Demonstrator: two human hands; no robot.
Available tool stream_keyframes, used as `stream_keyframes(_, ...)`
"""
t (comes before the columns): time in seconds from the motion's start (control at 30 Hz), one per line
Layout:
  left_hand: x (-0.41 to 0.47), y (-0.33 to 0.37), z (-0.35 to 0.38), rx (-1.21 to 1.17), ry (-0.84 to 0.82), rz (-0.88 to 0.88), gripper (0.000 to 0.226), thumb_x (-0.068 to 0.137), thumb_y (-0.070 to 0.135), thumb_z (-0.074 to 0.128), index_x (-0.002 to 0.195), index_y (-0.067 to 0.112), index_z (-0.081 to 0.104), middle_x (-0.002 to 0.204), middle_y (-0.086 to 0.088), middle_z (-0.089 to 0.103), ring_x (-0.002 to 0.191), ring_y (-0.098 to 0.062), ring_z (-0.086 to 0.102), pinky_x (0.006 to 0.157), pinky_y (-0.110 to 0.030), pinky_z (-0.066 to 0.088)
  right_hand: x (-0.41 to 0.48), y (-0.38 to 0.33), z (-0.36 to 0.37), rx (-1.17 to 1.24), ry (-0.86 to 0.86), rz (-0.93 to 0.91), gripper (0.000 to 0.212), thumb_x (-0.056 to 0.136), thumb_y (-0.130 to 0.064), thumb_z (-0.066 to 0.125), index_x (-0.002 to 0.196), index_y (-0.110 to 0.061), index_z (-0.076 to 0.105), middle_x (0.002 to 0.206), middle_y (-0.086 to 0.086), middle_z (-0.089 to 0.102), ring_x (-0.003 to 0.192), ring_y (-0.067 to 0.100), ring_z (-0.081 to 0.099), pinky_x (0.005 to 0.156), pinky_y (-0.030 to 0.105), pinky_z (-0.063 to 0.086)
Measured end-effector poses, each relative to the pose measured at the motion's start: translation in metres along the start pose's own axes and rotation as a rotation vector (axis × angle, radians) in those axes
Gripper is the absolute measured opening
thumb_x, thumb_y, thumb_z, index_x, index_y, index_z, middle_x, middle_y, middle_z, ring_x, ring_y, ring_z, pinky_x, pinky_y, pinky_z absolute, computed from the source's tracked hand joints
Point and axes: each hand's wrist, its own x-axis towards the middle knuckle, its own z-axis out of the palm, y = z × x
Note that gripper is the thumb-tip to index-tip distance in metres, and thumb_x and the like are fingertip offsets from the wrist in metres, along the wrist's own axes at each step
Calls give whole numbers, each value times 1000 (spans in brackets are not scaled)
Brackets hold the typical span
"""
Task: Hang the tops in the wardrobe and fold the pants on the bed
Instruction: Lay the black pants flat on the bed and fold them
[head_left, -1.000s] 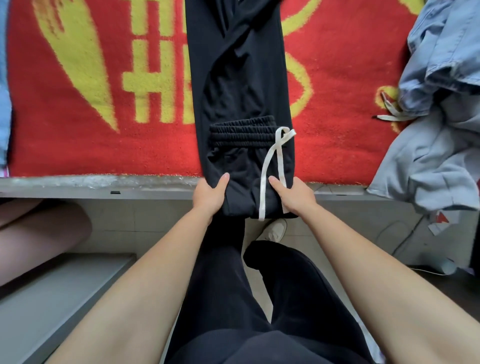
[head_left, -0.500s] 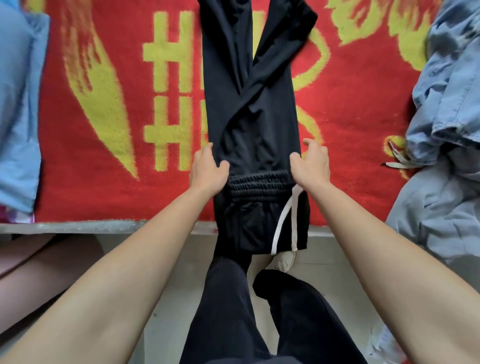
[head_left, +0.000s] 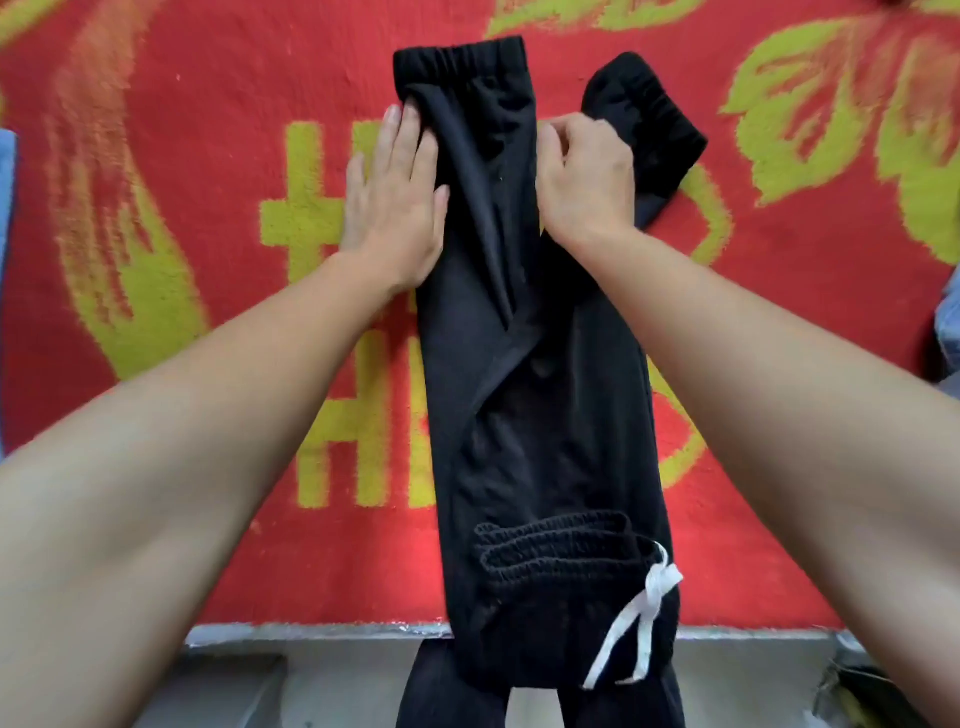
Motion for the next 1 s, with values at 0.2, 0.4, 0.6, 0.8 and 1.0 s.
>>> stream_keyframes(0.2, 47, -23, 26, 141, 46, 112, 67, 102, 52, 17, 158, 16, 9, 166, 0, 3, 153, -24, 1, 118, -63, 4, 88, 3, 15, -395, 21, 15, 34, 103, -25, 40, 133, -11, 48, 131, 12, 61, 120, 35, 59, 90, 42, 46)
stream_keyframes(0.4, 53, -39, 49, 47, 240, 174, 61, 96, 26, 38, 155, 16, 26, 163, 0, 22, 151, -25, 16, 116, -64, 10, 91, 28, 43, -584, 177, -163, 41, 108, -33, 21, 131, -12, 47, 124, 7, 59, 100, 38, 66, 66, 40, 31)
stream_keyframes(0.6, 52, -37, 46, 20, 279, 193, 63, 90, 22, 45, 152, 12, 34, 161, -5, 29, 149, -29, 22, 114, -67, 14, 101, 32, 32, -605, 120, -245, 44, 107, -37, 21, 134, -10, 44, 118, 13, 62, 95, 44, 65, 66, 43, 32)
stream_keyframes(0.8, 54, -38, 49, 48, 289, 180, 61, 93, 26, 41, 153, 17, 32, 162, -1, 26, 150, -25, 20, 116, -63, 13, 103, 28, 11, -461, -18, -279, 48, 105, -47, 31, 132, -12, 47, 119, 14, 65, 107, 40, 60, 80, 45, 39)
stream_keyframes(1.0, 45, -23, 35, 32, 226, 113, 57, 95, 25, 35, 152, 14, 34, 163, -3, 22, 151, -26, 16, 119, -57, 10, 88, 37, -44, -71, 159, -203, 36, 93, -52, 46, 81, -21, 58, 83, 0, 52, 73, 4, 38, 75, 23, 34)
